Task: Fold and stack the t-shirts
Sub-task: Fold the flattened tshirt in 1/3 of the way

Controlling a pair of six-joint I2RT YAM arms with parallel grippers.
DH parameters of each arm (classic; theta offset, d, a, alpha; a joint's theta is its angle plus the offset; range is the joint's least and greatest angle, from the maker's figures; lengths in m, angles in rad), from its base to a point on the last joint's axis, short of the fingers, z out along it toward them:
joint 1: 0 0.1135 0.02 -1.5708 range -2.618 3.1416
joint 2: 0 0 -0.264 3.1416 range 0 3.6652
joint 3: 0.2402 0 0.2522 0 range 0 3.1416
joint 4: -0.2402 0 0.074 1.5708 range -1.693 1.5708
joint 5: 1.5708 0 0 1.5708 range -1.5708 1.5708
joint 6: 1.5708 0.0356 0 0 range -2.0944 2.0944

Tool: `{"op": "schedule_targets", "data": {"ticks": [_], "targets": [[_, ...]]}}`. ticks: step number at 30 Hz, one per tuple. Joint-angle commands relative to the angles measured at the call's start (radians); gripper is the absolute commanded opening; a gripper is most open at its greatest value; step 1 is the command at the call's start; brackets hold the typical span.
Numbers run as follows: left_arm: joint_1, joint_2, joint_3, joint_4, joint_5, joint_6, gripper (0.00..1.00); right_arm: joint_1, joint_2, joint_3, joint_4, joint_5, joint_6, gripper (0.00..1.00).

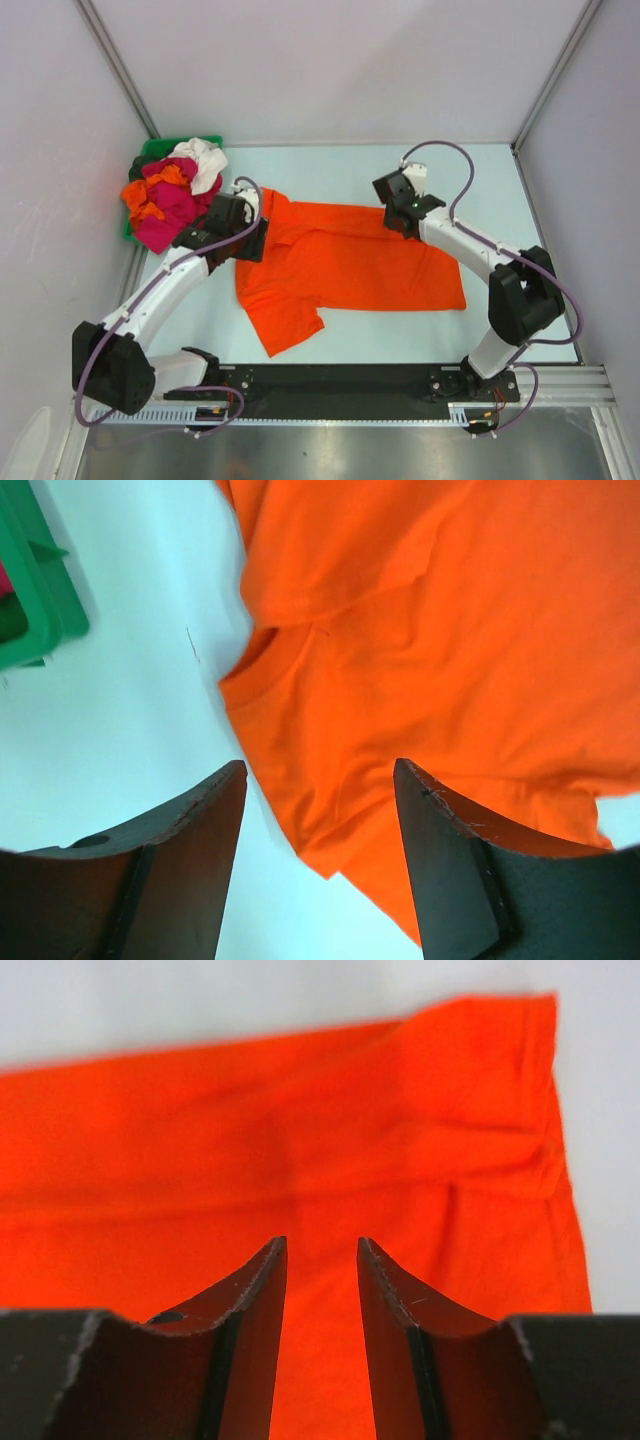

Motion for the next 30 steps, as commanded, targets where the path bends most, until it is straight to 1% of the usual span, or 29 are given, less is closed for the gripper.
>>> {"op": "schedule_targets", "data": {"ticks": [1,5,6,8,9,10,11,12,13,14,15,16,17,19,20,21,23,24,25,26,27,28,29,30], "targets": [[-0.007,-0.117,-0.026,0.011,0.024,0.018,0.67,0.139,-0.105,-0.099,-0.014,0.089,0.101,0.4],[-0.01,-0.144,-0.033,0.005,0.012,-0.013,0.69,0.277,-0.129,-0.134,-0.041,0.168,0.215,0.4],[-0.01,-0.165,-0.048,0.01,0.012,-0.018,0.71,0.348,-0.12,-0.125,-0.059,0.196,0.236,0.4],[-0.01,-0.186,-0.063,0.022,0.003,-0.019,0.77,0.406,-0.102,-0.108,-0.08,0.272,0.287,0.41],[-0.01,-0.197,-0.077,0.028,0.001,-0.016,0.82,0.429,-0.091,-0.082,-0.108,0.293,0.307,0.41],[-0.01,-0.22,-0.082,0.042,-0.002,-0.016,0.84,0.467,-0.067,-0.073,-0.111,0.305,0.321,0.41],[-0.01,-0.231,-0.086,0.053,-0.011,-0.018,0.89,0.482,-0.056,-0.06,-0.105,0.313,0.329,0.42],[-0.01,-0.239,-0.083,0.065,-0.013,-0.016,0.91,0.499,-0.044,-0.027,-0.111,0.331,0.342,0.42],[-0.009,-0.251,-0.076,0.097,-0.016,-0.016,0.94,0.534,-0.018,-0.004,-0.11,0.38,0.348,0.42],[-0.01,-0.252,-0.065,0.114,-0.023,-0.015,1.0,0.545,-0.007,0.018,-0.107,0.408,0.349,0.43],[-0.01,-0.251,-0.039,0.132,-0.032,-0.01,1.0,0.555,0.005,0.041,-0.094,0.434,0.338,0.44],[-0.01,-0.237,-0.025,0.161,-0.043,-0.001,1.0,0.558,0.025,0.096,-0.093,0.464,0.33,0.44],[-0.01,-0.222,-0.01,0.165,-0.061,0.011,1.0,0.555,0.038,0.122,-0.091,0.472,0.318,0.47],[-0.01,-0.194,0.044,0.151,-0.089,0.025,1.0,0.552,0.058,0.201,-0.091,0.504,0.273,0.49],[-0.01,-0.17,0.05,0.148,-0.103,0.033,1.0,0.552,0.071,0.223,-0.091,0.514,0.252,0.49],[-0.01,-0.162,0.041,0.148,-0.147,0.037,1.0,0.552,0.075,0.239,-0.09,0.52,0.222,0.49],[0.008,-0.159,0.012,0.168,-0.192,0.048,1.0,0.549,0.056,0.259,-0.117,0.56,0.221,0.51],[0.025,-0.174,-0.034,0.184,-0.192,0.05,1.0,0.543,0.038,0.251,-0.142,0.569,0.22,0.51],[0.071,-0.192,-0.068,0.244,-0.169,0.048,1.0,0.535,0.017,0.231,-0.146,0.583,0.212,0.52],[0.097,-0.244,-0.151,0.288,-0.151,0.077,1.0,0.507,-0.04,0.183,-0.157,0.586,0.212,0.52],[0.122,-0.269,-0.196,0.344,-0.125,0.088,1.0,0.486,-0.074,0.149,-0.157,0.586,0.207,0.53],[0.164,-0.291,-0.241,0.461,-0.087,0.099,1.0,0.464,-0.105,0.118,-0.156,0.577,0.186,0.53],[0.183,-0.314,-0.32,0.521,-0.063,0.119,1.0,0.438,-0.146,0.058,-0.15,0.577,0.168,0.53],[0.197,-0.34,-0.354,0.577,-0.043,0.134,1.0,0.396,-0.215,0.033,-0.146,0.584,0.148,0.54]]}}
